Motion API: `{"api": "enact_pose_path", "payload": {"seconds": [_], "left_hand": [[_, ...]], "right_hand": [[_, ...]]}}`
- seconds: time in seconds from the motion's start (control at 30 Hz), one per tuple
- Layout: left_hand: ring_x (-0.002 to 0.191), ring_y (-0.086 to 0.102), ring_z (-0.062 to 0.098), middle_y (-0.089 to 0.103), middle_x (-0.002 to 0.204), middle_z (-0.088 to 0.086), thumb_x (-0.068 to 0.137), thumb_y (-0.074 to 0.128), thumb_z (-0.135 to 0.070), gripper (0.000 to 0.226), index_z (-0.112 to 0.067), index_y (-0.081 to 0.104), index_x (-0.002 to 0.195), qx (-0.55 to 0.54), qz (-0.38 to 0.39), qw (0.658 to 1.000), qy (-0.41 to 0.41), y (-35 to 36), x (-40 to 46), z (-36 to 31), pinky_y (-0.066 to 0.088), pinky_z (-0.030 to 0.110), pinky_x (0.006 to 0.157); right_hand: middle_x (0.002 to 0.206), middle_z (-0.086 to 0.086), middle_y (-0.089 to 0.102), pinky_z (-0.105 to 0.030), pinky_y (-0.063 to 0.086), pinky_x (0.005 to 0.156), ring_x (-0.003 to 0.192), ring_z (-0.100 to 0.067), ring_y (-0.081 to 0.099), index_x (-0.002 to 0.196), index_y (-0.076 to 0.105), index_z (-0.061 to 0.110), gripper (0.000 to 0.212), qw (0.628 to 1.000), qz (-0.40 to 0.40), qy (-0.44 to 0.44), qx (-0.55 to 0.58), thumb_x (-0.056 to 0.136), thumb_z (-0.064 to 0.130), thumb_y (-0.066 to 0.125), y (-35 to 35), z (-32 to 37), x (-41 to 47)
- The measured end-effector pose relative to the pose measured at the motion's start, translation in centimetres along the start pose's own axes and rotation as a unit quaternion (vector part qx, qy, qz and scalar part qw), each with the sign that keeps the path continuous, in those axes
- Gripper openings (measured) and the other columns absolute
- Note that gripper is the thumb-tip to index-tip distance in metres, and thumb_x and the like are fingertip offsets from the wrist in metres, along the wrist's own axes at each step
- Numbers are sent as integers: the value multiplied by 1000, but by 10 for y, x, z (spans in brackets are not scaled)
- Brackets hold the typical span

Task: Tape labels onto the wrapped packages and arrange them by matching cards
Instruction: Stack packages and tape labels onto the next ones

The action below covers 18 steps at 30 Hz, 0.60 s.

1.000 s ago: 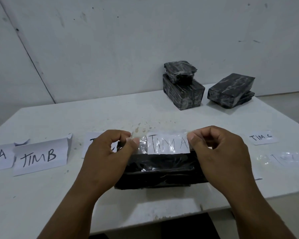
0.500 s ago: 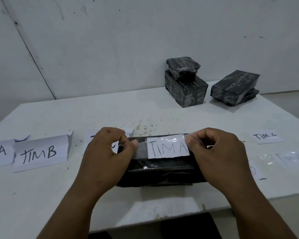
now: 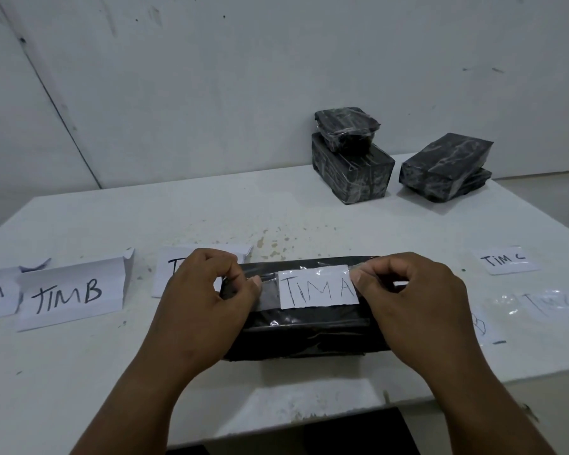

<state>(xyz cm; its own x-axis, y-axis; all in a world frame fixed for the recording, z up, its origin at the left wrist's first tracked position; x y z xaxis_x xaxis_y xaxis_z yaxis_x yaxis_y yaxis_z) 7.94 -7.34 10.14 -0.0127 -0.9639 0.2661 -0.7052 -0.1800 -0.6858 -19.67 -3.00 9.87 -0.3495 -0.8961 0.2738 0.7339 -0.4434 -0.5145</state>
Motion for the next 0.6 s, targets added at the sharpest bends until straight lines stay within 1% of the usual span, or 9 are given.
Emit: {"api": "enact_pose_path", "payload": {"seconds": [0.13, 0.33, 0.53, 0.6], "left_hand": [[102, 54, -5, 64, 101, -16, 85, 70, -41, 25, -25, 58, 69, 1, -6, 1000, -4, -1, 0, 2, 50, 33, 84], [103, 54, -3, 63, 102, -17, 88, 69, -39, 26, -27, 57, 68, 7, -4, 1000, -8, 0, 0, 2, 51, 35, 87], [102, 52, -6, 63, 103, -17, 89, 69, -39, 27, -25, 58, 69, 11, 10, 1000, -23, 2, -1, 1, 49, 31, 85], [102, 53, -6, 63, 104, -18, 89, 69, -40, 24, -26, 59, 73, 6, 18, 999, -36, 3, -1, 2, 48, 32, 85]], "right_hand": [[78, 25, 70, 6, 37, 69, 86, 20, 59, 70, 74, 33, 17, 1000, -3, -4, 5, 85, 27, 80, 0, 0, 0], [80, 24, 71, 5, 38, 70, 88, 17, 60, 71, 75, 33, 15, 1000, -6, -6, -2, 84, 29, 81, 2, -2, 0], [82, 24, 71, 6, 36, 71, 89, 17, 60, 73, 75, 33, 13, 1000, -11, 3, -1, 84, 29, 82, 1, -4, -1], [82, 23, 71, 5, 38, 70, 88, 15, 61, 73, 75, 33, 13, 1000, -18, 7, 3, 83, 29, 83, 1, -6, -1]]}}
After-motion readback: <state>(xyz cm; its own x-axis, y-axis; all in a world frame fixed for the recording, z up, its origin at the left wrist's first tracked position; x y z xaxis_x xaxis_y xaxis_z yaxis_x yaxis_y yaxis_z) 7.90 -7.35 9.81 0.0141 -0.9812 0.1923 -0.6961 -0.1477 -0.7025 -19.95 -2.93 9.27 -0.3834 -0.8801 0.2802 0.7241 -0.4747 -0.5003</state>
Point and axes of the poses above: each hand's wrist, its own x-axis towards the middle knuckle, its own y-axis out of the palm, z = x × y, the point moved 10 cm from there along x, towards the middle knuckle
